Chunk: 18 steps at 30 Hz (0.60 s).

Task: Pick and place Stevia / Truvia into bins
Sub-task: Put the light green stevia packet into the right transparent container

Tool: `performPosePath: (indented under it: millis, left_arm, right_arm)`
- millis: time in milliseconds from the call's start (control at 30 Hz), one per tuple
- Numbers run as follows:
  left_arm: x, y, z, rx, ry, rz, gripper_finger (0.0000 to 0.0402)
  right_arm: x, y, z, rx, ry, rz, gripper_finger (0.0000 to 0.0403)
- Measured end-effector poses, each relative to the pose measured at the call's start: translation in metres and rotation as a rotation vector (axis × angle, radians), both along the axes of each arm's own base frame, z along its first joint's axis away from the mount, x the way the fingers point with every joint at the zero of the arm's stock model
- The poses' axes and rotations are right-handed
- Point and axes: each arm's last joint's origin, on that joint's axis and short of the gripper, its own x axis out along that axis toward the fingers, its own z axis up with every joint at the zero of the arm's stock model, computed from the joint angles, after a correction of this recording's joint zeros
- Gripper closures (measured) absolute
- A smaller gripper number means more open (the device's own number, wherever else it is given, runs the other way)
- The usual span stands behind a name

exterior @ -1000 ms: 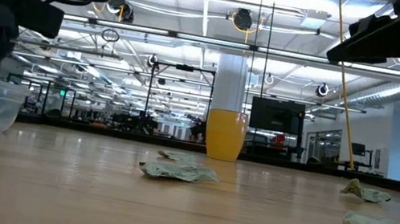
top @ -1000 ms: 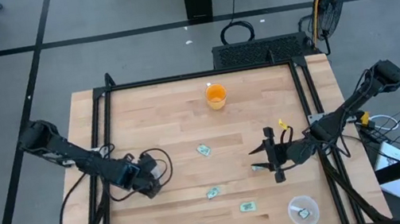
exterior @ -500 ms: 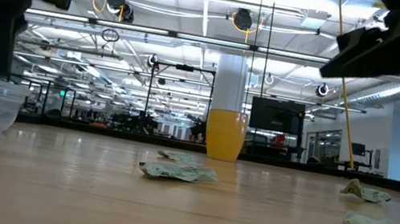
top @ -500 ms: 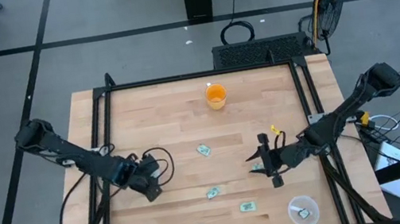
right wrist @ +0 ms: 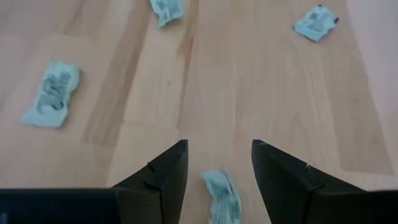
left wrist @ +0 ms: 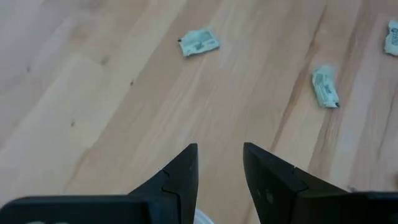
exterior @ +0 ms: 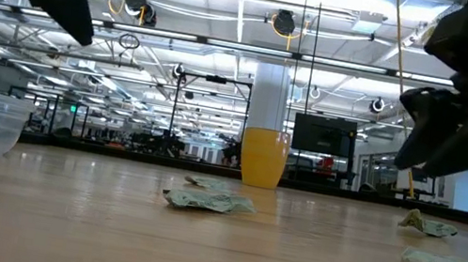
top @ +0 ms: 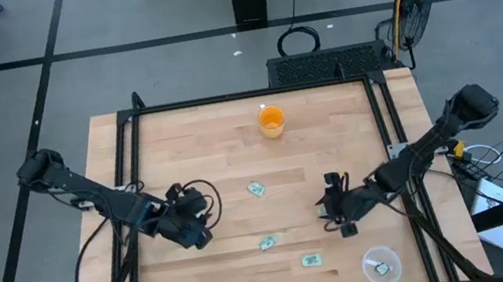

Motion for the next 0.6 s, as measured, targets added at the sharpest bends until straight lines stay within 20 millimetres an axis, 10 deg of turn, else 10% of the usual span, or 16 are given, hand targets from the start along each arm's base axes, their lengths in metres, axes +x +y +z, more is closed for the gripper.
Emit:
performPosePath:
  millis: [600]
  left_arm:
    - [0.005, -0.001, 0.003, 0.058, -0.07, -0.009, 0.0268]
  right_arm:
    - [0.0, 0.003, -0.041, -0.129, 0.152, -0.093, 0.0232]
